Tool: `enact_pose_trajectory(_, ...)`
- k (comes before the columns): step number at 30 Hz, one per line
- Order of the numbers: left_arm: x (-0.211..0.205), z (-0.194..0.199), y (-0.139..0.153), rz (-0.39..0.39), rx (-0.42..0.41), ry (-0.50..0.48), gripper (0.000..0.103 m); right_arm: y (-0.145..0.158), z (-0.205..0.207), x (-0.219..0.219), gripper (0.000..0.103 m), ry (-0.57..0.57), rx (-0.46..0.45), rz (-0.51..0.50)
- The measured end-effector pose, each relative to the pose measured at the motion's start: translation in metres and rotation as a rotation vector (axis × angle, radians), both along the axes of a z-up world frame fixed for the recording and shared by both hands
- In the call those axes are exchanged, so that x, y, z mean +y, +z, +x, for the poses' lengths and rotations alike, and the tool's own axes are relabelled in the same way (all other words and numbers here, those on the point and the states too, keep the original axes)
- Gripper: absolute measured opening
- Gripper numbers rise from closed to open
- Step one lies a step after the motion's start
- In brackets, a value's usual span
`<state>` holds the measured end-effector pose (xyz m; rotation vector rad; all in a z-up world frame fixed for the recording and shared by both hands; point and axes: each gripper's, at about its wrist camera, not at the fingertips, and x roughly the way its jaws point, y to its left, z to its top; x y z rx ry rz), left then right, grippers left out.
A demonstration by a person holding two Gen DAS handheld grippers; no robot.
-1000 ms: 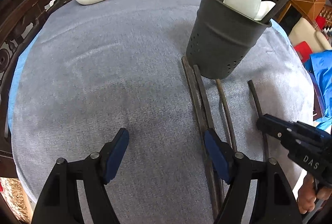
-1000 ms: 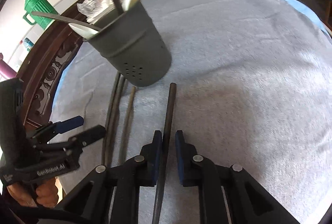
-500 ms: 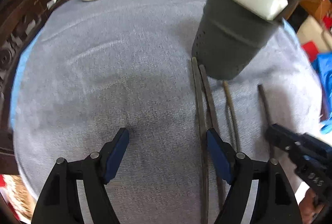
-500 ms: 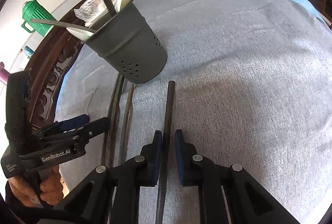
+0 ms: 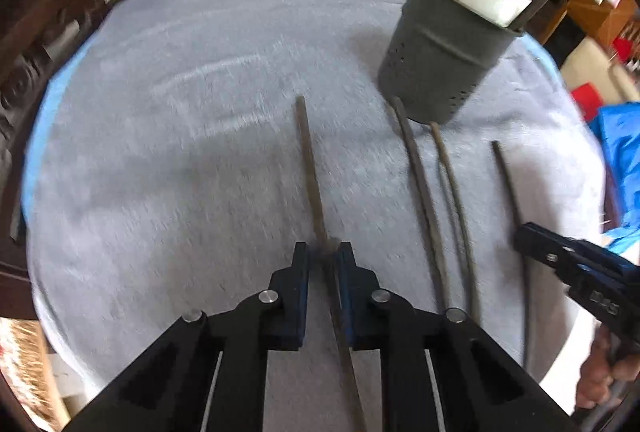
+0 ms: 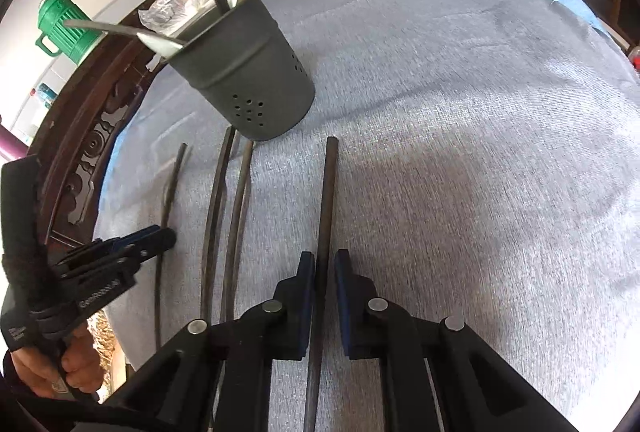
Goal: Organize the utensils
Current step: 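Lower both tools toward the remaining brown chopsticks beside the holder, then close the right tool on a chopstick while the left tool grasps another chopstick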
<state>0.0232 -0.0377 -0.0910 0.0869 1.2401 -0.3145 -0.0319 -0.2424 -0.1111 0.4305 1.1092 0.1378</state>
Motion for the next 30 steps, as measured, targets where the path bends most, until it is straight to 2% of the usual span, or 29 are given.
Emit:
enact_pose_trajectory(6, 0.014, -0.008, -0.001, -0.064, 0.042, -0.013, 0.016, 0.002, -0.008, 0.001, 0.012, 0.003, 0.022, -0.009)
enact_pose_trajectory(8, 0.026, 0.001, 0.002, -0.076, 0.052, 0.004, 0.024, 0.003, -0.006, 0.002, 0.012, 0.015, 0.035, -0.016)
enact_pose_trajectory(10, 0.026, 0.012, 0.006, -0.065, 0.03, 0.015, 0.036, 0.004, 0.002, 0.001, 0.015, 0.022, 0.051, 0.0)
enact_pose_trajectory(12, 0.024, 0.024, 0.01, -0.051, 0.012, 0.016, 0.037, 0.003, 0.011, 0.001, 0.015, 0.022, 0.063, -0.012)
enact_pose_trajectory(21, 0.015, 0.091, 0.016, -0.014, -0.007, 0.043, 0.037, 0.006, 0.061, 0.003, 0.016, -0.007, 0.098, -0.103)
enact_pose_trajectory(25, 0.008, 0.09, 0.005, -0.011, 0.008, 0.032, 0.037, 0.008, 0.069, 0.013, 0.014, -0.012, 0.102, -0.157)
enact_pose_trajectory(26, 0.003, 0.087, 0.003, -0.009, 0.007, 0.025, 0.036, 0.009, 0.072, 0.018, 0.011, -0.001, 0.102, -0.182)
enact_pose_trajectory(28, -0.005, 0.092, -0.002, 0.003, 0.014, 0.008, 0.022, 0.008, 0.074, 0.025, 0.008, 0.022, 0.097, -0.235)
enact_pose_trajectory(30, -0.01, 0.096, -0.006, 0.0, 0.016, 0.0, 0.016, 0.009, 0.075, 0.032, 0.008, 0.031, 0.088, -0.257)
